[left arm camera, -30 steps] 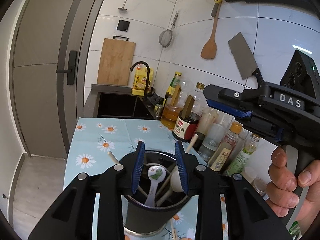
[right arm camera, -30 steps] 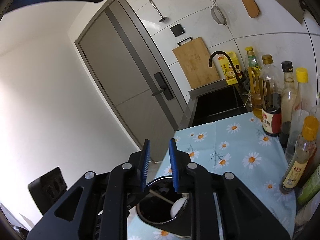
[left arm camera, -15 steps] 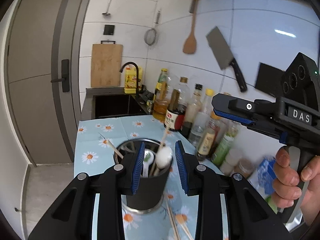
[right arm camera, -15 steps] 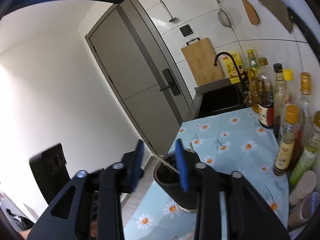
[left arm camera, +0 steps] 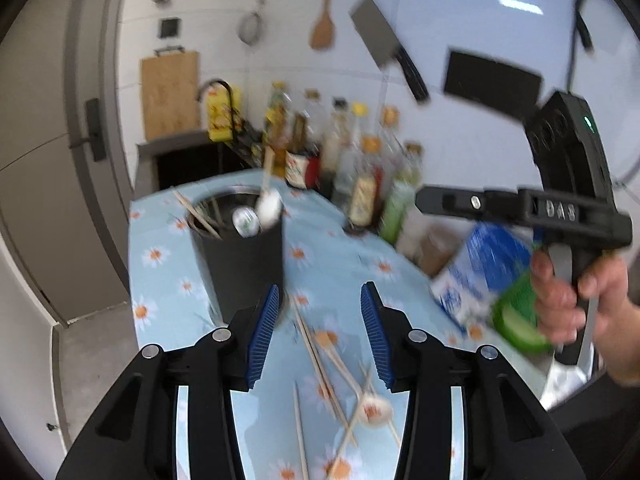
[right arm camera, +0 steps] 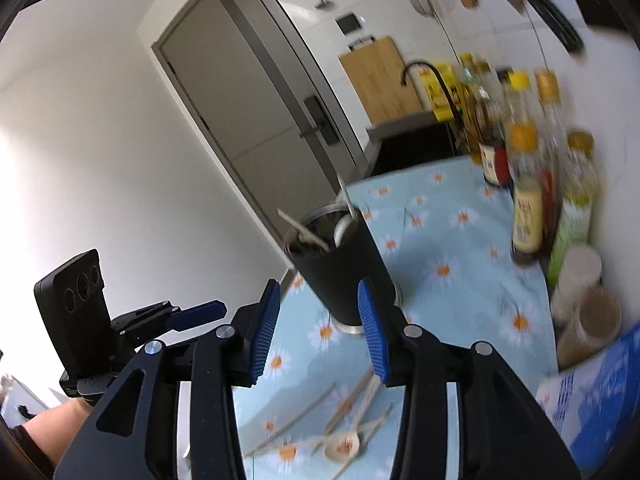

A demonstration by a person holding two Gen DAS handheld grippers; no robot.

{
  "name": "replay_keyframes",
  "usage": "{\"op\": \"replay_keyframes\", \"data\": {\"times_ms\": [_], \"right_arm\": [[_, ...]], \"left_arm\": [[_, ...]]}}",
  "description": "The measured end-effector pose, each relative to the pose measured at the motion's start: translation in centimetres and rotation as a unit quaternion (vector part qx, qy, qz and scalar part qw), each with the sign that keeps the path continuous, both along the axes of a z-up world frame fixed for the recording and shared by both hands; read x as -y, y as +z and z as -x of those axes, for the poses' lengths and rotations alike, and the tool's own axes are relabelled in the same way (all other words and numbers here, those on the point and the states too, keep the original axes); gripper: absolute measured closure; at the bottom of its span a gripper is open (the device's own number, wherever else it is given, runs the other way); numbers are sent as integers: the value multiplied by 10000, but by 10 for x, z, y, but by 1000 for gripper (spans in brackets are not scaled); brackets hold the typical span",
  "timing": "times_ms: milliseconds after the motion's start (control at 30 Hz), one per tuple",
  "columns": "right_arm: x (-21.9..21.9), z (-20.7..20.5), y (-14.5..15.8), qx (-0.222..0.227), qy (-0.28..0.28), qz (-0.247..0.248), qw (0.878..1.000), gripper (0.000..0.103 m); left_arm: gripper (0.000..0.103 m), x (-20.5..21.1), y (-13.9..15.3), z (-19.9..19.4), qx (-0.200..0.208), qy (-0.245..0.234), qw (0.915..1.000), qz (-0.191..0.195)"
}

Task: Organize utensils
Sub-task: 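Withdraw both open grippers from the cup back over the table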

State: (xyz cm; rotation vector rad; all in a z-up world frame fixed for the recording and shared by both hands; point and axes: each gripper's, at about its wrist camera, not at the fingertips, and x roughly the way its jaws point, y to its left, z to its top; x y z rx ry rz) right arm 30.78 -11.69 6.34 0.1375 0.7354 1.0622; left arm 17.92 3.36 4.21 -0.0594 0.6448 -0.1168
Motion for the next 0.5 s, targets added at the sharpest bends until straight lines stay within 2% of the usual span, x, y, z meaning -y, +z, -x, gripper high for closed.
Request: {"op": "replay_keyframes", "data": {"times_ms": [67,267,400,500], "right_arm": [[9,1,-12,-189,-38,72,9998,61],[23,5,-47,-607,-40,304,9977,61],[27,9,-69,-942,30,429,9946,61],[29,13,-81,-1098,90,509,9926,61]], "left_arm": [[61,9,-9,3,-283,-284,9992,-94],[61,26,-31,6,-872,-746,9931,-256],[61,36,-51,5,-1364,-1110,9839,-313],[61,38,-69,2,-1698,-1198,9775,-364]]}}
